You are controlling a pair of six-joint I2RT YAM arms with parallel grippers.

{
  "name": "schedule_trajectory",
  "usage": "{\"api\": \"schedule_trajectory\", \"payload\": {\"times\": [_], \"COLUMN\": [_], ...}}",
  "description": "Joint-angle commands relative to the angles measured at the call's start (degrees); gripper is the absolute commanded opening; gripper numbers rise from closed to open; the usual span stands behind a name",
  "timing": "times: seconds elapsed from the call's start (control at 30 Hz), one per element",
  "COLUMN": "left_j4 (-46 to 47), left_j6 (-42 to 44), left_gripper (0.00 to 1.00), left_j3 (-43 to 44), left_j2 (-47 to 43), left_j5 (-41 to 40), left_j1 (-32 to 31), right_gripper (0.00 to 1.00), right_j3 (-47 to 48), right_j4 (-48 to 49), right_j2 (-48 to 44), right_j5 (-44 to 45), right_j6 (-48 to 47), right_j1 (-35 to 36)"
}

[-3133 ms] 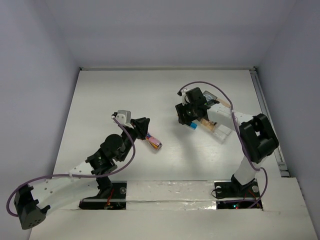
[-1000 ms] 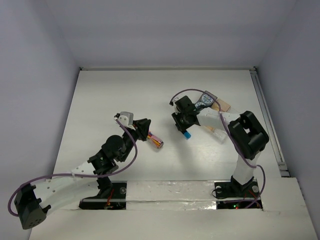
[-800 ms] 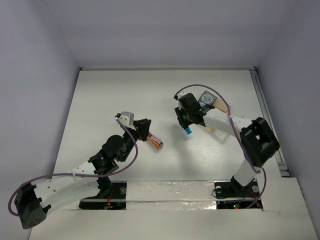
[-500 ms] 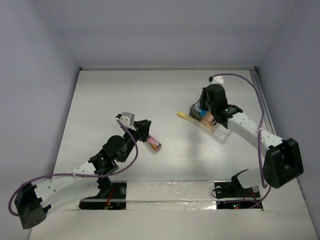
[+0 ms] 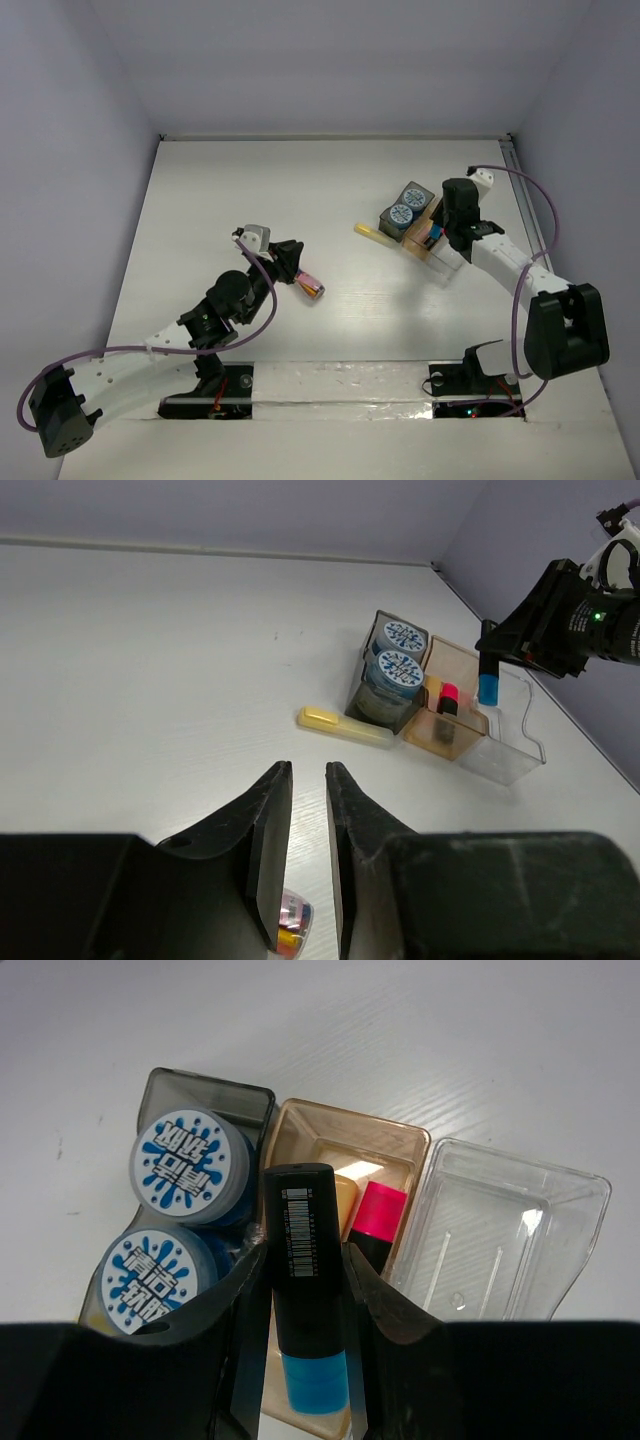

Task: Sort the stationery into containers
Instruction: Place the pen in the storage box.

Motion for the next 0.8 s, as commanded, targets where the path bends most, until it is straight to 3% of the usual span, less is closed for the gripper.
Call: {"api": "schedule_trajectory", "payload": {"times": [0.0,0.07,0.17,0.2,0.23,0.3,0.43,0.47,0.53,0.6,0.63,0.77], "left_j4": [2.69,1.63,2.68,2.86,2.69,1.72,2.95,2.69,1.54,2.59,3.03,0.84], "left_j6": [-0.11,-0.37,-0.11,-0.02,0.06,-0.2,-0.11,-0.2,-0.37,-0.2,-0.03,-0.29], "left_gripper": [0.17,0.17,0.17,0.17,0.17,0.17,0.17,0.17,0.17,0.18,0.18,0.18], "left_j3": [-0.55,0.41,-0.46,-0.55,-0.47,0.32,-0.29,0.06,0.59,-0.02,-0.29,0.93], "left_j2": [-0.2,0.33,-0.02,0.07,0.24,0.68,0.42,0.51,0.33,-0.28,-0.37,0.77], "left_j5": [-0.01,0.08,0.17,-0.1,-0.1,0.16,0.43,0.43,0.6,0.52,0.34,-0.36], "left_j1": [0.29,0.29,0.29,0.29,0.29,0.29,0.29,0.29,0.29,0.29,0.29,0.29], "right_gripper": [0.13,0.17,0.36,0.5,0.54,0.61,0.66,0.65,0.4,0.02,0.0,0.0], "right_j3": [0.69,0.86,1.39,1.13,1.04,1.3,1.56,1.91,1.65,2.79,3.75,12.79], "right_j4": [3.78,4.13,3.08,3.52,3.87,3.52,3.52,3.61,6.93,6.86,5.99,-2.88], "right_j2": [0.99,1.43,2.22,2.22,1.96,1.87,-0.76,-1.81,-2.7,-2.0,-1.13,7.91], "right_j5": [1.6,1.78,1.51,1.34,0.64,0.46,-3.13,-5.58,-18.35,-24.3,-28.42,-26.98], "right_j6": [2.93,2.93,3.02,2.76,2.06,1.35,-2.16,-4.6,-8.74,-12.96,-15.85,-24.04], "right_j1": [-0.64,-1.16,-1.17,-1.17,-1.17,-1.17,-1.17,-1.17,-0.21,3.98,5.93,16.83]}}
